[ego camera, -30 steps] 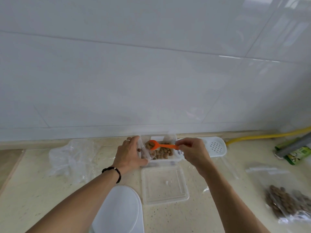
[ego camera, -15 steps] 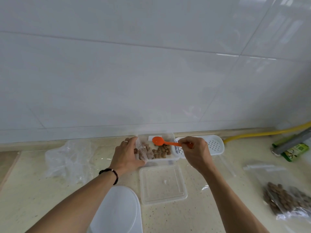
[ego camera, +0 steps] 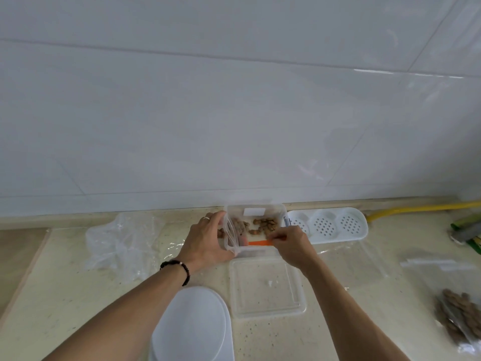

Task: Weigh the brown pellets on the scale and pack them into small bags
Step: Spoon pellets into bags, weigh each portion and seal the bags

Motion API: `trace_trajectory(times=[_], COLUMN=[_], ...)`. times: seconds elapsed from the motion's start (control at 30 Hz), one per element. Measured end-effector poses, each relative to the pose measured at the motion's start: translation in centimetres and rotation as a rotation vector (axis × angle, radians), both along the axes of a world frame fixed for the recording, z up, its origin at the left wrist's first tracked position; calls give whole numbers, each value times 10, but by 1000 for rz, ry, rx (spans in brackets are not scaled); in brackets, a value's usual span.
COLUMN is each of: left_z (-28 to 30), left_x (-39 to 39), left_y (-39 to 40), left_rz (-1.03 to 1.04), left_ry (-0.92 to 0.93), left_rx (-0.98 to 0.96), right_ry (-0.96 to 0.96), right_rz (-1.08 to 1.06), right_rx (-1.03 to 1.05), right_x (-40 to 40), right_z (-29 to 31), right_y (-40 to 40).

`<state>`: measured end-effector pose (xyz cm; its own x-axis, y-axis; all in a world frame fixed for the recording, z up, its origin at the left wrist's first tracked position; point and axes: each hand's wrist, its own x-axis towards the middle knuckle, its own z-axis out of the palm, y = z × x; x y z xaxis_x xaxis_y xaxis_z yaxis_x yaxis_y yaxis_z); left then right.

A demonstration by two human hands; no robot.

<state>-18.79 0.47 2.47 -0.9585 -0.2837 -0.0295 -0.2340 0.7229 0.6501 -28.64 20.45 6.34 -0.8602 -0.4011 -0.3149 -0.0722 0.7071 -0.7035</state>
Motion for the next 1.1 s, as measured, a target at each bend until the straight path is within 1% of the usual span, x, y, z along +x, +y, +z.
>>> trace_trajectory(times=[0.07,0.17,0.27,0.4,0.57,0.67,0.77,0.83,0.9,0.97,1.0,1.07,1.1], left_z=[-1,0,2,4,6,11,15,15,16,17,17,17,16], left_x=[0,0,-1,-2,-5,-7,-9,-10,-10,-11,-11,-11,-11], left_y=[0,-1,-2,-4,-1,3,6,8,9,11,11,11,11], left_rz=[-2,-2,2,10,10,16,30,35,41,42,44,50,55], left_ry=[1,3,4,-9,-47,-62,-75,-79,-77,-72,-71,-67,-65], left_rx=[-4,-8,7,0,-26,-50,-67,-56,-48,-56,-64,-60,-49], right_ry=[-96,-238,-311,-351,-320,-267,-180,-47,149,308,369,405,368], right_rz=[-41,-200,-328,-437,-477,-467,-383,-248,-28,162,211,199,144], right_rx=[-65,-170,-268,-358,-425,-464,-443,-317,-167,-117,-100,-100,-123], right_x=[0,0,-2,-7,-11,-11,-7,-2,8,16,18,18,16], right_z=[-2,-3,-2,3,22,38,51,58,63,65,65,66,66], right_y=[-7,-8,-1,12,27,30,26,20,12,6,5,6,8])
